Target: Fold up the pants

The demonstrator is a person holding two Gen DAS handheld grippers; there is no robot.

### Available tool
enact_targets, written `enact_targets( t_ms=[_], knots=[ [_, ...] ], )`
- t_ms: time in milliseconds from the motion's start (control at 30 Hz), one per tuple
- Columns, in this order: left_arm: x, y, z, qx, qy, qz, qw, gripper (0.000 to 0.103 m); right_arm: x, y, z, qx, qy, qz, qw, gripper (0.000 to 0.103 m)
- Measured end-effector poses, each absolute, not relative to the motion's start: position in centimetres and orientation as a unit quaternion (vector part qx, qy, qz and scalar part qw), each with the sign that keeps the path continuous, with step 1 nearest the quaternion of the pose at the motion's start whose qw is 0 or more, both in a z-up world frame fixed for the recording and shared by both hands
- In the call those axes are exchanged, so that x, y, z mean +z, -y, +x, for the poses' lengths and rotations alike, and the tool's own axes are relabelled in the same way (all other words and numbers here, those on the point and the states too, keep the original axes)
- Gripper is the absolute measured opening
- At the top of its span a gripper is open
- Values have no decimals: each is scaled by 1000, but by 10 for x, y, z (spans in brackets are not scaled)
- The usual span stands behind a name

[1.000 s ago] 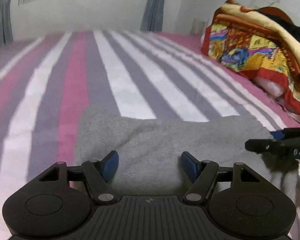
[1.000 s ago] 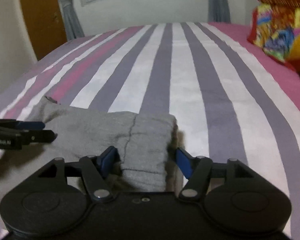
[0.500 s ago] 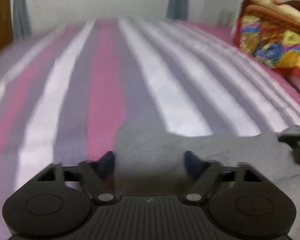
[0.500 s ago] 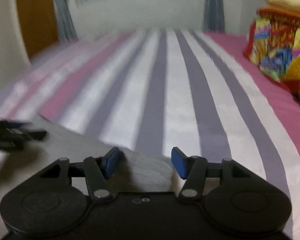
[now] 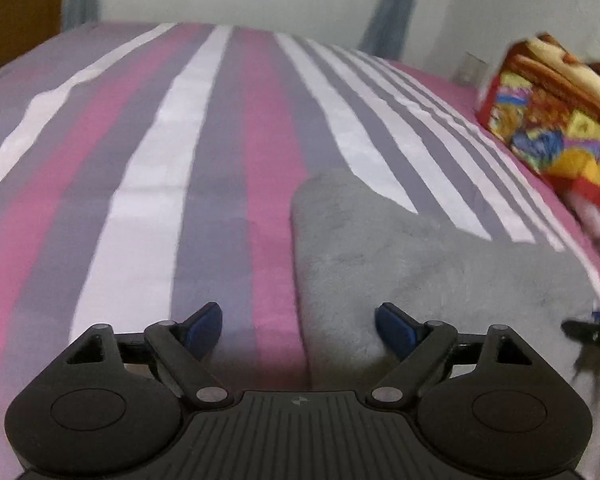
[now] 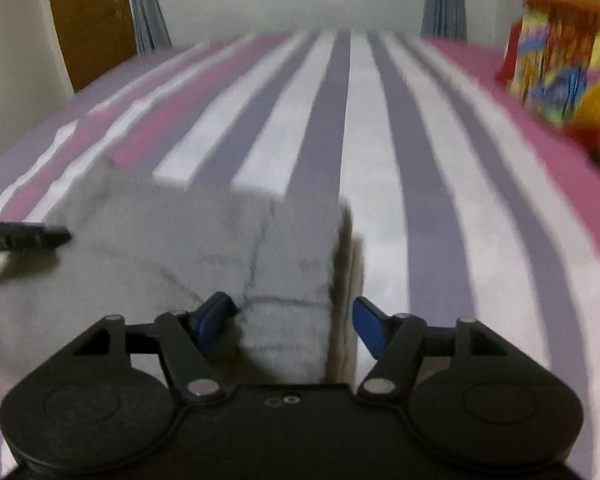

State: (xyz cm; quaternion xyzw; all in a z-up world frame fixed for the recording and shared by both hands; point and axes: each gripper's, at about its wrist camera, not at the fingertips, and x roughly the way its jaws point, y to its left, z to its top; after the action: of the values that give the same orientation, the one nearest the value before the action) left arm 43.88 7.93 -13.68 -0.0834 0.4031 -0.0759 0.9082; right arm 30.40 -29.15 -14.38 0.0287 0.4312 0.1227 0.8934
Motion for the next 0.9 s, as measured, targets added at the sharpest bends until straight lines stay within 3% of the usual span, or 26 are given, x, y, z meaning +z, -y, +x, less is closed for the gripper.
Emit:
enact_targets(
  t_ms=[200,267,300,367,433,500,567,667,733,900],
  knots=[
    [-116,-68,368,-126,-366,-71,919,85,-107,300,248,153,-362,53,918,63],
    [-135,-65,361,-116,-403,-42,907,85,-126,294,247,144,-401,14,905,63],
    [-143,-66,359,-114,-407,-50,905,85,-140,290,250,138,-430,-2,892,67],
    [-137,-72,354,-105,-410,-83,902,85,-147,293,249,134,-440,25,887,68],
    [-122,-69,340,-111,-385,-73,913,85,-125,298,237,130,-404,52,904,61],
    [-116,-67,327,-115,-378,-71,916,85,-111,300,225,140,-373,73,914,61],
    [-123,-65,323,-99,-394,-55,912,85,-114,300,223,137,-366,71,918,65],
    [-138,-68,322,-90,-406,-78,906,86,-151,295,246,121,-454,53,881,71],
    [-142,-69,320,-83,-404,-86,907,87,-160,301,251,111,-454,72,881,83],
    [-143,-65,319,-83,-404,-73,908,88,-164,305,252,108,-450,92,882,83]
  ],
)
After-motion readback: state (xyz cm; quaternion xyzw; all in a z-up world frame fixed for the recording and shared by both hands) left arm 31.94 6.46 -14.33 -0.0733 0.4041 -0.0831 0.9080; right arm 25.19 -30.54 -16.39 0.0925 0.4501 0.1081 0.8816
